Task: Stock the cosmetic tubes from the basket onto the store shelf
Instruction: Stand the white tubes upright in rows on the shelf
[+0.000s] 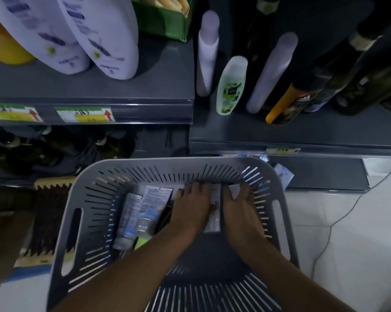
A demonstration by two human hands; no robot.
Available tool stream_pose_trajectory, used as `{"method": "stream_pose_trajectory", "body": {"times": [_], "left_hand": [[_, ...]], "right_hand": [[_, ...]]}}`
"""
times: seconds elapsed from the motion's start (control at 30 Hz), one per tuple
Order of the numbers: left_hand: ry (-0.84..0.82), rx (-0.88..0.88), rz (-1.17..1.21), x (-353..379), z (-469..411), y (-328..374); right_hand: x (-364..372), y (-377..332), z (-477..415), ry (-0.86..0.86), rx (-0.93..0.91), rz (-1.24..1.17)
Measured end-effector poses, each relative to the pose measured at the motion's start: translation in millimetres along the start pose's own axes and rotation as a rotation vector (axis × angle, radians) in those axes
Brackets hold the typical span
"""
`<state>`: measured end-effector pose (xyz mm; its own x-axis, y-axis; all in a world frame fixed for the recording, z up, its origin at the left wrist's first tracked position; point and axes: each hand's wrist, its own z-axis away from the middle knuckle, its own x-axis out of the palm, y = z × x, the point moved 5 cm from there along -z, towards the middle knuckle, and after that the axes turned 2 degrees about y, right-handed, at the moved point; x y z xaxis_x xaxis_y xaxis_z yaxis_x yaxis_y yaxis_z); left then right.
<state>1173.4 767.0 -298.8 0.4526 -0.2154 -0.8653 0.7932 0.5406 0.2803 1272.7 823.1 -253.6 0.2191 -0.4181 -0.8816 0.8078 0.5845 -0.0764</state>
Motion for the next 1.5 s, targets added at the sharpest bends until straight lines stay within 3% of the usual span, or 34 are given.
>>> {"method": "stream_pose_trajectory", "body": {"times": [0.13,0.6,0.9,1.13,1.5], "left_hand": [[0.020,-0.011,-0.016,9,-6,0],[-0.172,0.169,-0.229,-6,-8,-8],[-0.289,0.052,0.185,-13,3,-30],[-0.139,0.078,0.162,-45,14,-29],[0.073,0.141,0.081,-172,58,10]], "right_hand": [[7,-5,-9,0.110,0.028,0.055],[0,-7,-20,-0.103,0.106,0.073],[-10,-3,-12,-0.149,0.132,0.014],[-45,-11,2,-0.126,0.088,-0.023],[-168,-29,50,0.108,-0.034,-0.035]]}}
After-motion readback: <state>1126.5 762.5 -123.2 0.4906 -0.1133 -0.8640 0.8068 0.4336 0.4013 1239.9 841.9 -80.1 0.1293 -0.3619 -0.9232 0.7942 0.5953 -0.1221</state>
